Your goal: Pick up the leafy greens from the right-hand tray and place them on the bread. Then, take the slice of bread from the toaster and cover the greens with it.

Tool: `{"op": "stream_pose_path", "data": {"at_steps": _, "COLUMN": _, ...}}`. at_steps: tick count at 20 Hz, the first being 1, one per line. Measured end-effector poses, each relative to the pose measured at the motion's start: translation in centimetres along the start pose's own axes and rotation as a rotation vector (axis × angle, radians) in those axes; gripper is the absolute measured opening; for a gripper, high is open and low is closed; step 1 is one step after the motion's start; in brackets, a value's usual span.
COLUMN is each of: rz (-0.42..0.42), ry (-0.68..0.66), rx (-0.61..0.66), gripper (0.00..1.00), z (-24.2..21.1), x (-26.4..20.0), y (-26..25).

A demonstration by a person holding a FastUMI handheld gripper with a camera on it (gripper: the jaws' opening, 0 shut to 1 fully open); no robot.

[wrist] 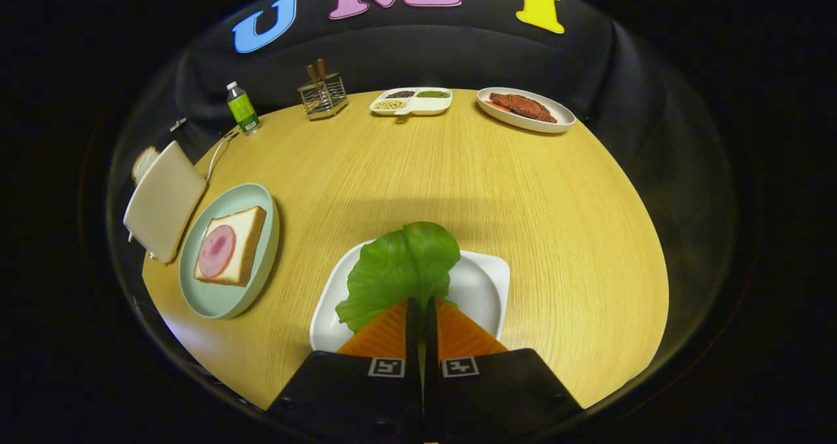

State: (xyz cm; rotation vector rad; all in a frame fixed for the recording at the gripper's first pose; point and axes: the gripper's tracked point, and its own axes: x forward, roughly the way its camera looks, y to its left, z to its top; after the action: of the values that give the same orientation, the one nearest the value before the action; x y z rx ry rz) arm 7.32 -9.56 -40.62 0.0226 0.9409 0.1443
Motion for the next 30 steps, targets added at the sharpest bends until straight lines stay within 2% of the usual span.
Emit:
{"op": "stream_pose_path", "data": {"at_steps": 5, "rz": 0.067, "ry": 0.009, "rx": 0.034, "gripper": 0.06, "z": 0.4, "x": -1.1, "y": 1.0}}
{"op": "stream_pose_path", "data": {"at_steps": 13, "rz": 0.070, "ry": -0.064, "rx": -0.006, "gripper": 0.06, "z": 3.7, "x": -6.9, "y": 4.5}}
{"op": "stream_pose_path", "data": {"at_steps": 18, "rz": 0.090, "ry": -0.113, "rx": -0.070, "gripper": 0.05, "z": 6.8, "x": -9.8, "y": 8.8}}
{"op": "stream_pose_path", "data": {"at_steps": 24, "rz": 0.143, "ry": -0.125, "rx": -0.108, "gripper": 0.05, "z": 9.3, "x": -10.5, "y": 14.7}}
{"op": "stream_pose_path", "data": {"at_steps": 30, "rz": 0.204, "ry": -0.085, "rx": -0.165, "gripper": 0.05, "z": 9.0, "x": -9.8, "y": 20.3}}
